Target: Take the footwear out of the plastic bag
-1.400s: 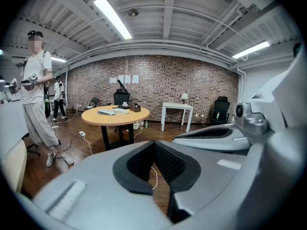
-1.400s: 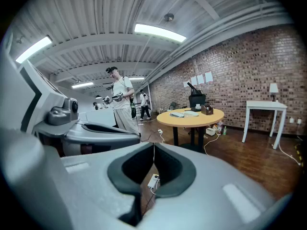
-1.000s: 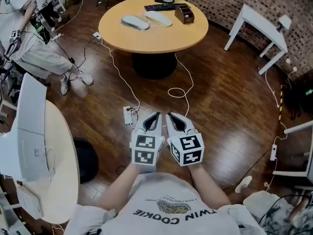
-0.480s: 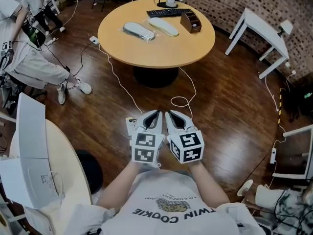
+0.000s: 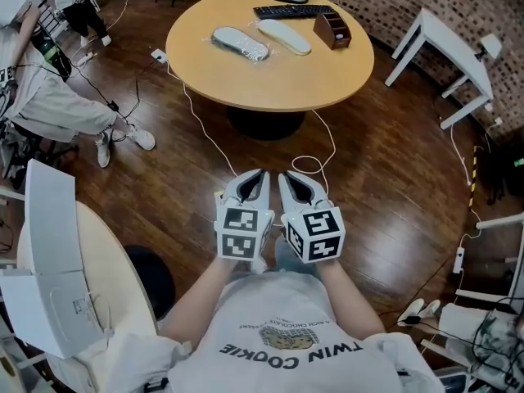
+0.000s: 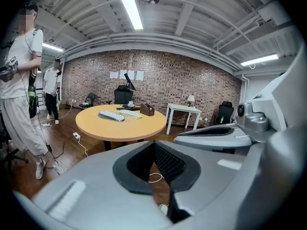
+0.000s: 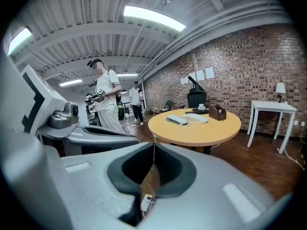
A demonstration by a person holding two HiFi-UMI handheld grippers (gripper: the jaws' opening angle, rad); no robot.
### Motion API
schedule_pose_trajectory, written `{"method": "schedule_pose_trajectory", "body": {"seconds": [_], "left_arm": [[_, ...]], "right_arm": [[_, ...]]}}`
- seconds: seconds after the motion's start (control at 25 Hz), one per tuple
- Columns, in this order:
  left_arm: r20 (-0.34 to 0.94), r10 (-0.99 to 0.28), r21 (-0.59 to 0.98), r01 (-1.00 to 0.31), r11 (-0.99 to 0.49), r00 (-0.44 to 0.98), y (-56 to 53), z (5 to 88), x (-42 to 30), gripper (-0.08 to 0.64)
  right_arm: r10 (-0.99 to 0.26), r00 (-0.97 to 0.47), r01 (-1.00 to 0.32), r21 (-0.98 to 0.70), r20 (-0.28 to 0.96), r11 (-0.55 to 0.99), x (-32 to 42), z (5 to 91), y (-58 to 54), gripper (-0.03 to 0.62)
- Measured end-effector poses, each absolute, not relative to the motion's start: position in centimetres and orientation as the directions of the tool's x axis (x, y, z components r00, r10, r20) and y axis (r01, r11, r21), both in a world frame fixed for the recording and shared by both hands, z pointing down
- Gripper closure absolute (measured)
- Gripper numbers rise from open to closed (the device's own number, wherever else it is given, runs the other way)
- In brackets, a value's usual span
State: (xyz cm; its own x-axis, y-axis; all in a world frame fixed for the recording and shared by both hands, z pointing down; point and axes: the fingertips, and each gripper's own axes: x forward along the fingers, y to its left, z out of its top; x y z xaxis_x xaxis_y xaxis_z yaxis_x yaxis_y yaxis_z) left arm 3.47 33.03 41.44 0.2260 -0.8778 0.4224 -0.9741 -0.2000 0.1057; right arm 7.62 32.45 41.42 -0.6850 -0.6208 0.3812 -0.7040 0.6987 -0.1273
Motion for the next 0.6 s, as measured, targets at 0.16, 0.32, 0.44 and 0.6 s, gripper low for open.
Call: {"method": "schedule_pose_trajectory", "body": {"seconds": [0.16,0.32,0.44,0.6], "left_arm": [[0.421,-0.881,0.109,-0.976,-0.188,0.217,30.5,41.8,2.5,0.554],[0.427,-0.881,0.107,-0.979,-0.172,0.201,27.2,42.2,1.8,0.554],[0.433,-0.882,0.103,-0.982,-0.158,0.187,23.8,42.1,1.6,0.554],[0.443,-0.880,0.097,-0.985,-0.142,0.170,19.5,42.0,1.3,0.554]], "right_arm": [[-0.614,-0.694,-0.695,-0.129,0.376,0.708,6.6,41.8,30.0,0.589],[-0.595,-0.711,-0.677,-0.137,0.375,0.723,5.8,42.2,26.8,0.589],[-0.580,-0.723,-0.663,-0.142,0.375,0.735,5.3,42.3,23.3,0.589],[-0.555,-0.743,-0.639,-0.151,0.373,0.754,4.5,42.2,18.9,0.589]]}}
